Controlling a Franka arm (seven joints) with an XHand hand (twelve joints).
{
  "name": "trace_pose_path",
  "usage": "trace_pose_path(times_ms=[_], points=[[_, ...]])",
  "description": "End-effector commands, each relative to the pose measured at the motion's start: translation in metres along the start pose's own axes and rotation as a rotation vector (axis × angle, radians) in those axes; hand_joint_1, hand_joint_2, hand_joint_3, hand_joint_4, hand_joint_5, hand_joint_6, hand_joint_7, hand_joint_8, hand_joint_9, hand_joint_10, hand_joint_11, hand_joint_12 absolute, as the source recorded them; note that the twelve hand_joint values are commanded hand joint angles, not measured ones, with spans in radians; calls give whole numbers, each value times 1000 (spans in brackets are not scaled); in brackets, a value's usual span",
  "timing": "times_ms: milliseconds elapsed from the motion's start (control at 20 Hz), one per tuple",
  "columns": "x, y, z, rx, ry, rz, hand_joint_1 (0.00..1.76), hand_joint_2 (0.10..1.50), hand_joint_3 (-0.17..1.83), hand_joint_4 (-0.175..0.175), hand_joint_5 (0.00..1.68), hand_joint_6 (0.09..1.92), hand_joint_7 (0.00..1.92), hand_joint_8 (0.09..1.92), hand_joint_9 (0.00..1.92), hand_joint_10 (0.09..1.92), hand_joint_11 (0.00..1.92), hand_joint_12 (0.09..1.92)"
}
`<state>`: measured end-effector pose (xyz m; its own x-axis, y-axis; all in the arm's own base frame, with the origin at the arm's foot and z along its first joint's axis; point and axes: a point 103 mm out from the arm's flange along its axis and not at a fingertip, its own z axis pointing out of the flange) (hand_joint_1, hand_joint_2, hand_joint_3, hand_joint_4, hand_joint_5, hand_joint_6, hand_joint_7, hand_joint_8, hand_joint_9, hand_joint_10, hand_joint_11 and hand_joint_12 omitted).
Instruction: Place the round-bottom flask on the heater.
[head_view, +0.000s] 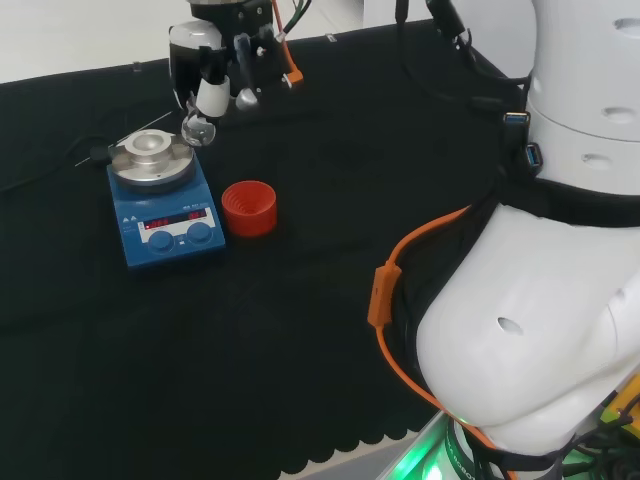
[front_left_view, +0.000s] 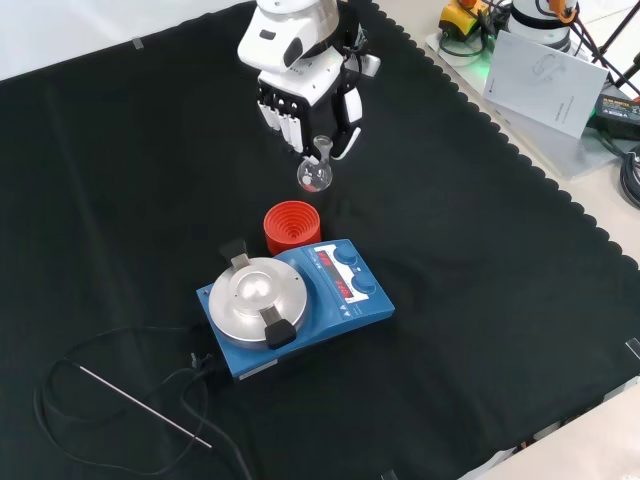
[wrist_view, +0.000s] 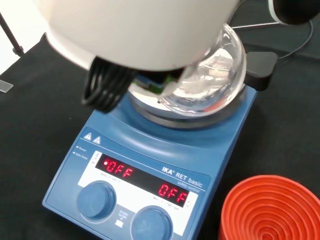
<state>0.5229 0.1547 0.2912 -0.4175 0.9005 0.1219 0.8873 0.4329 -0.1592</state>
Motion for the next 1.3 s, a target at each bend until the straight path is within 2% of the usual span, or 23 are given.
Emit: trace_pose_path(times_ms=[50,1300], points=[[12,16,0,8,-6,-10,1343,359,1085,-175,1381,564,1535,565,1726,341,1609,864],[31,73,-15,23,-41,-68,1343,355,1092,-175,1380,570,1537,564,1727,342,1612,858]])
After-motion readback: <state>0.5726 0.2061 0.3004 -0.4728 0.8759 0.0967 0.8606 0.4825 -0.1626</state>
